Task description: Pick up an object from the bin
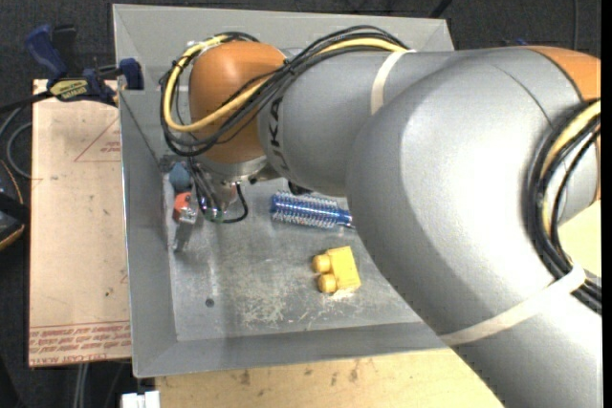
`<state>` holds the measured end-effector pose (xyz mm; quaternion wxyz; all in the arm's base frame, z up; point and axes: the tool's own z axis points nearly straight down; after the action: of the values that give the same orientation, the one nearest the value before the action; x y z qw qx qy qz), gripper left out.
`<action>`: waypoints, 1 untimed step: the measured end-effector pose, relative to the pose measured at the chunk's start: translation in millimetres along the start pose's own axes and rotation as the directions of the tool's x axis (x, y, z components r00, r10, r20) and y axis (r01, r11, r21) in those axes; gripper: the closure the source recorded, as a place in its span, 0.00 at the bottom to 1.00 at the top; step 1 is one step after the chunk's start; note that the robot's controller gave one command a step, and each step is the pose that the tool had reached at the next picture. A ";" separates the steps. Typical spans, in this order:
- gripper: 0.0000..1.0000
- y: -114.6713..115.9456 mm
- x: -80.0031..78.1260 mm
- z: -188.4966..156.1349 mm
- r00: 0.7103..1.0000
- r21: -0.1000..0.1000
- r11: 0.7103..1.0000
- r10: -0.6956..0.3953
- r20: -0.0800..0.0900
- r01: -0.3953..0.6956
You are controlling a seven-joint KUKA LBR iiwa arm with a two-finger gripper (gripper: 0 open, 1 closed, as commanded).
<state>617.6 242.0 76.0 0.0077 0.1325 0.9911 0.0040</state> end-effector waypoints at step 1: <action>1.00 1.1 -2.1 -3.7 1.000 -0.005 1.000 0.003 0.005 -0.003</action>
Offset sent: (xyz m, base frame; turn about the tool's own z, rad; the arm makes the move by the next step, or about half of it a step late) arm 0.0000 0.0000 0.0000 0.0000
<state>619.9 242.5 79.7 0.0103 0.1339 0.9909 0.0063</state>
